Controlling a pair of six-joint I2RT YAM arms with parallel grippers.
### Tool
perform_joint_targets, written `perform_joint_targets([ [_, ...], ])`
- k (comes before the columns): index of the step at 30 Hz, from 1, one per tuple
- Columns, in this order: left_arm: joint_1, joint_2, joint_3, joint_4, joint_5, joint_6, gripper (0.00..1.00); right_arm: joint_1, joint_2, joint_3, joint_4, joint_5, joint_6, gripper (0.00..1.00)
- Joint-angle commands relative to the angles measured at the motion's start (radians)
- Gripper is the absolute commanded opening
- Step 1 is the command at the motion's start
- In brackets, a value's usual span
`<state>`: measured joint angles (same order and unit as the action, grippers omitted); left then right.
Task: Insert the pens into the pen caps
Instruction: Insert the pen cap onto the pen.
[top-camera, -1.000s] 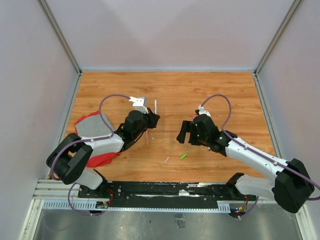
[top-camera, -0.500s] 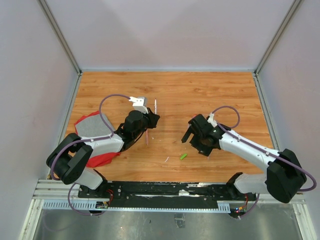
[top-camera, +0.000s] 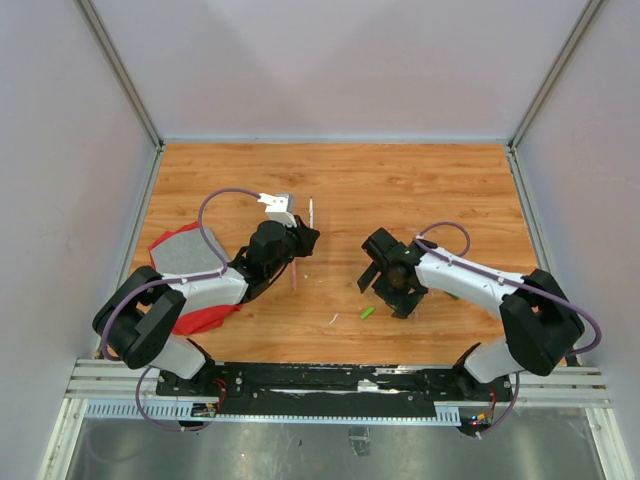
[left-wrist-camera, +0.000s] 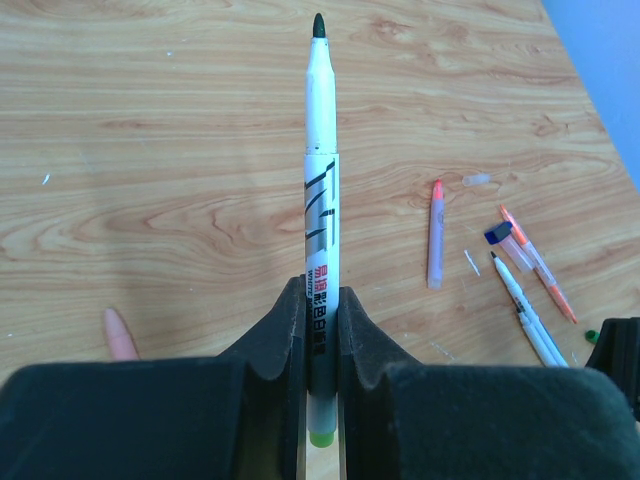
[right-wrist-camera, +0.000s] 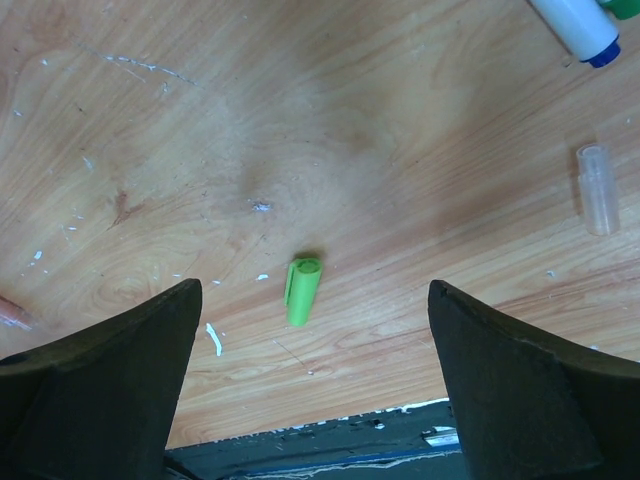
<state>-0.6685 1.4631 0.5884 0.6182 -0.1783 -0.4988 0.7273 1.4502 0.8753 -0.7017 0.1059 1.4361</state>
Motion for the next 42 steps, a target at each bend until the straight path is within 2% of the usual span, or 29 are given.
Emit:
perform_joint_targets([
  [1, 0.01, -0.017, -0.002, 0.014, 0.001, 0.0, 0.0, 0.038, 0.041, 0.032, -0.02, -0.011, 0.063, 0.94],
  [12, 0.01, -0.017, -0.001, 0.012, 0.002, 0.0, 0.01, 0.047, 0.123, 0.042, 0.003, -0.018, 0.075, 0.86],
  [20, 0.01, -0.017, 0.0, 0.011, 0.004, -0.003, 0.01, 0.05, 0.147, 0.038, 0.008, -0.024, 0.066, 0.75],
  [29, 0.011, -0.019, 0.0, 0.011, 0.002, -0.003, 0.0, 0.077, 0.152, 0.058, -0.014, -0.033, 0.07, 0.74],
  [42, 0.012, -0.019, 0.001, 0.009, 0.003, -0.003, 0.0, 0.098, 0.203, 0.077, -0.036, -0.018, 0.09, 0.6],
])
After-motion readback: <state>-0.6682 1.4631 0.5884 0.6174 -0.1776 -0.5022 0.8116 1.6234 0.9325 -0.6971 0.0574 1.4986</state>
